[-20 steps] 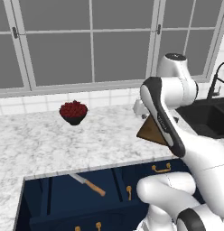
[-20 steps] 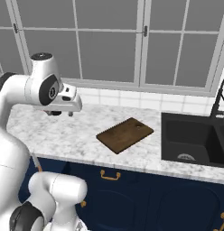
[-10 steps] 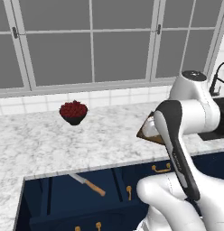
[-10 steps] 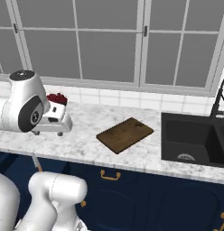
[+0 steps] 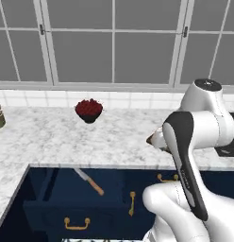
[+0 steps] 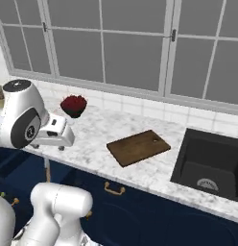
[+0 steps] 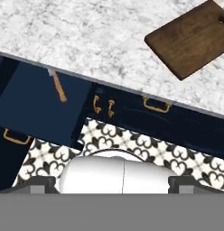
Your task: Pick up the knife from the drawer and place it on the cutting board. Then place the meat from the plate to the cutting board.
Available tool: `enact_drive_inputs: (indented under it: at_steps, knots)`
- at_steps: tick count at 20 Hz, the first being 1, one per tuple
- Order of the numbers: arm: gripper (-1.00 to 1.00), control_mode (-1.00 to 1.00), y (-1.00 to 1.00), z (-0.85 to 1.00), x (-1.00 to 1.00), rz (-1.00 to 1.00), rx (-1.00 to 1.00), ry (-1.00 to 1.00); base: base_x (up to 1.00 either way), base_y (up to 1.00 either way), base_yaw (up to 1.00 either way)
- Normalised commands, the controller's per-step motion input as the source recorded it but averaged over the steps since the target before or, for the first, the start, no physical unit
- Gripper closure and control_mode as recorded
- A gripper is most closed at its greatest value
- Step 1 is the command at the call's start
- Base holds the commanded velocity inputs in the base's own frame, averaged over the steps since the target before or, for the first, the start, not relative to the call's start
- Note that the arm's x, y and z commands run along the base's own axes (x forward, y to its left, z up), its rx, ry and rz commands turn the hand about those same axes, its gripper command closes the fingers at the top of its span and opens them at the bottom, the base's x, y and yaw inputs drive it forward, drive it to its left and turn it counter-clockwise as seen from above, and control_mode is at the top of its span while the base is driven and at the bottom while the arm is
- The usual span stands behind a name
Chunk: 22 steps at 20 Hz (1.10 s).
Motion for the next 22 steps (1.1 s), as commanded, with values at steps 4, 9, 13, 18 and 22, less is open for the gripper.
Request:
enact_drive_inputs:
  at_steps: [4,9,13,18,22]
  knots:
    - [-1.0,1.0,0.0,0.0,0.0,0.0,0.0,0.0,-0.06,-0.42,0.83]
    - [-1.0,1.0,0.0,0.0,0.0,0.0,0.0,0.0,0.0,-0.13,0.81]
    - [-1.0,1.0,0.0,0.0,0.0,0.0,0.0,0.0,-0.01,-0.61,0.6]
    - [-1.0,-1.0,-0.1,-0.13,0.07,0.16,0.0,0.0,0.0,-0.23,0.16]
    - [-1.0,-1.0,0.19,-0.68,0.89,0.19,0.0,0.0,0.0,0.0,0.0]
